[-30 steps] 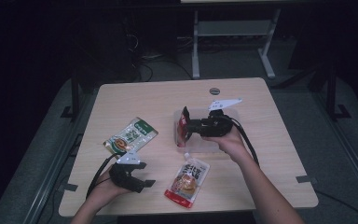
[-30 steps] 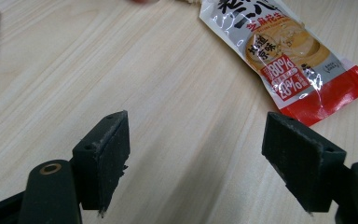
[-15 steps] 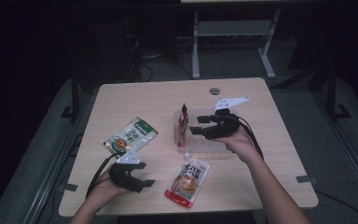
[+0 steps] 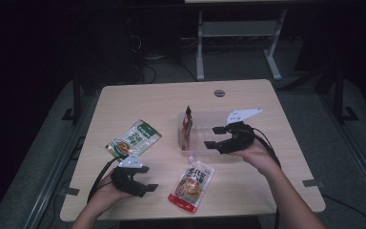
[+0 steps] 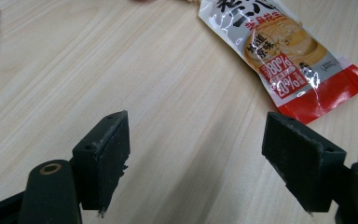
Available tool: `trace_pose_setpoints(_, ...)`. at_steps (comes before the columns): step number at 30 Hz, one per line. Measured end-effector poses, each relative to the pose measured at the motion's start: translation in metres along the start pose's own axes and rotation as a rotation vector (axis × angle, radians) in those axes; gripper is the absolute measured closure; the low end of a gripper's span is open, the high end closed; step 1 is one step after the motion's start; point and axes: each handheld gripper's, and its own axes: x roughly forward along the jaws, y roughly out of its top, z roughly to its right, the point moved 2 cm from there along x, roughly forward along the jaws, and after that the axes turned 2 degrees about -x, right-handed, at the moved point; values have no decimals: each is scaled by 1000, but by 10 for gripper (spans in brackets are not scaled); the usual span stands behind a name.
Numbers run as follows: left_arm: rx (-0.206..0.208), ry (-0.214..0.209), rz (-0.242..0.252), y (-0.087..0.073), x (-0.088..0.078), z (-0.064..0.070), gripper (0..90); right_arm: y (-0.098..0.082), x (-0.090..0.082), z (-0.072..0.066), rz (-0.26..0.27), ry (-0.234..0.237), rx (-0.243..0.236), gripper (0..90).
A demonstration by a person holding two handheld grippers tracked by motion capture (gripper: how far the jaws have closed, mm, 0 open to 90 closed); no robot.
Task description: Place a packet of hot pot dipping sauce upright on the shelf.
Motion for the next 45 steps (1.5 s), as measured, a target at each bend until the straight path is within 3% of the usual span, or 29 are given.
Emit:
trace_pose_setpoints(12,-10,-11,0,1,3,3,230,-40,-30,-15,-21,-37,-19,265)
trace_pose_setpoints(17,-13,-10,4,2,3,5,230,-57,-36,-21,-20,-70,-17,251)
trace_pose_setpoints(23,-41,-28,1,6,4,13,259,-80,-34,-31,-47,-76,-18,224)
trace_pose_setpoints(31,-55,-84,35,18,5,24,468,-97,-30,-37,-90,-67,18,188)
trace_pose_setpoints(36,-44,-130,48,28,9,34,733,-100,-25,-36,-93,-63,17,180)
trace_pose_setpoints(39,-10,-154,31,35,15,43,887,-99,-24,-37,-92,-61,26,180)
trace_pose_setpoints(45,39,-196,4,52,39,67,898,-98,-17,-35,-93,-39,23,180)
